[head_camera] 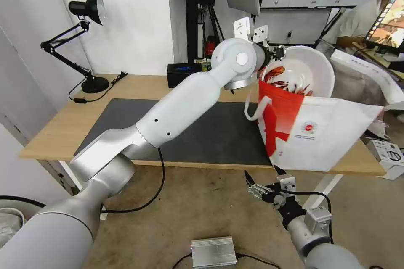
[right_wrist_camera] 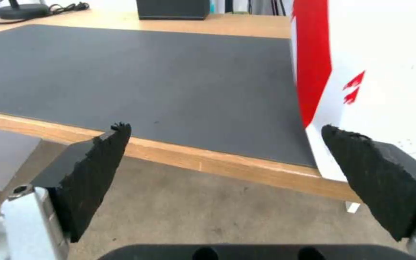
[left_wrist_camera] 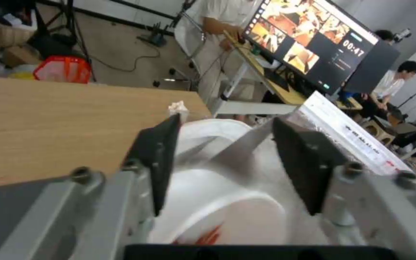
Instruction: Pick up the trash from the table and place it into the takeout bag.
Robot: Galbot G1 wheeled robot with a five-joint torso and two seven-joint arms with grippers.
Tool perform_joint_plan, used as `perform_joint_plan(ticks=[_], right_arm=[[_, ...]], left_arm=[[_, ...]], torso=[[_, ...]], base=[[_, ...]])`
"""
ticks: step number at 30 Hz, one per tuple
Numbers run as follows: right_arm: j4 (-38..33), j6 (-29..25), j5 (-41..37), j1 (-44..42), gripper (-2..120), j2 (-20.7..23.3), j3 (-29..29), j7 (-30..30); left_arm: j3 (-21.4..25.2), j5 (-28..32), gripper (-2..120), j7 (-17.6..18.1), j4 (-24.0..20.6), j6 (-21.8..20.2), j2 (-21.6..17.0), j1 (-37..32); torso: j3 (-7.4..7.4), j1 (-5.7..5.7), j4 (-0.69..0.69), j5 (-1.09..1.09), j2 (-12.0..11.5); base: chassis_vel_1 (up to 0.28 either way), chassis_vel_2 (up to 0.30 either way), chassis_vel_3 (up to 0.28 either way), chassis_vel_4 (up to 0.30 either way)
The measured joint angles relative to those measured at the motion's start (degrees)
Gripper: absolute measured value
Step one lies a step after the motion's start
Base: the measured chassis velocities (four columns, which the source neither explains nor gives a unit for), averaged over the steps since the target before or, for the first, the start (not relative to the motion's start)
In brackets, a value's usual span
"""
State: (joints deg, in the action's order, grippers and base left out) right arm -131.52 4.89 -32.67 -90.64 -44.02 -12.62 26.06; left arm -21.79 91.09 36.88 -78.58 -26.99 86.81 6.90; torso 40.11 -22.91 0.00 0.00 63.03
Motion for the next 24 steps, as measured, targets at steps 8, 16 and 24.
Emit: perform_joint_plan(ticks=[8, 16, 24], right_arm=[[0.0, 0.0, 0.0, 0.0, 100, 0.0, 0.0, 0.0], [0.0, 0.0, 0.0, 0.0, 100, 0.0, 0.0, 0.0], [0.0, 0.0, 0.0, 0.0, 100, 0.0, 0.0, 0.0]], left_arm=[[-0.2, 0.1, 85, -0.1, -0.2, -0.2, 0.0, 0.4], [-0.2, 0.0, 100, -0.1, -1.1, -0.1, -0.8, 0.2], [-0.9, -2.1, 100, -1.7, -4.9, 1.8, -6.3, -1.3]], torso=[[0.00, 0.00, 0.00, 0.00, 0.0], [0.00, 0.00, 0.00, 0.00, 0.0], [0.00, 0.00, 0.00, 0.00, 0.0]], base=[[0.000, 0.000, 0.000, 0.000], [0.000, 0.000, 0.000, 0.000], [0.000, 0.000, 0.000, 0.000]])
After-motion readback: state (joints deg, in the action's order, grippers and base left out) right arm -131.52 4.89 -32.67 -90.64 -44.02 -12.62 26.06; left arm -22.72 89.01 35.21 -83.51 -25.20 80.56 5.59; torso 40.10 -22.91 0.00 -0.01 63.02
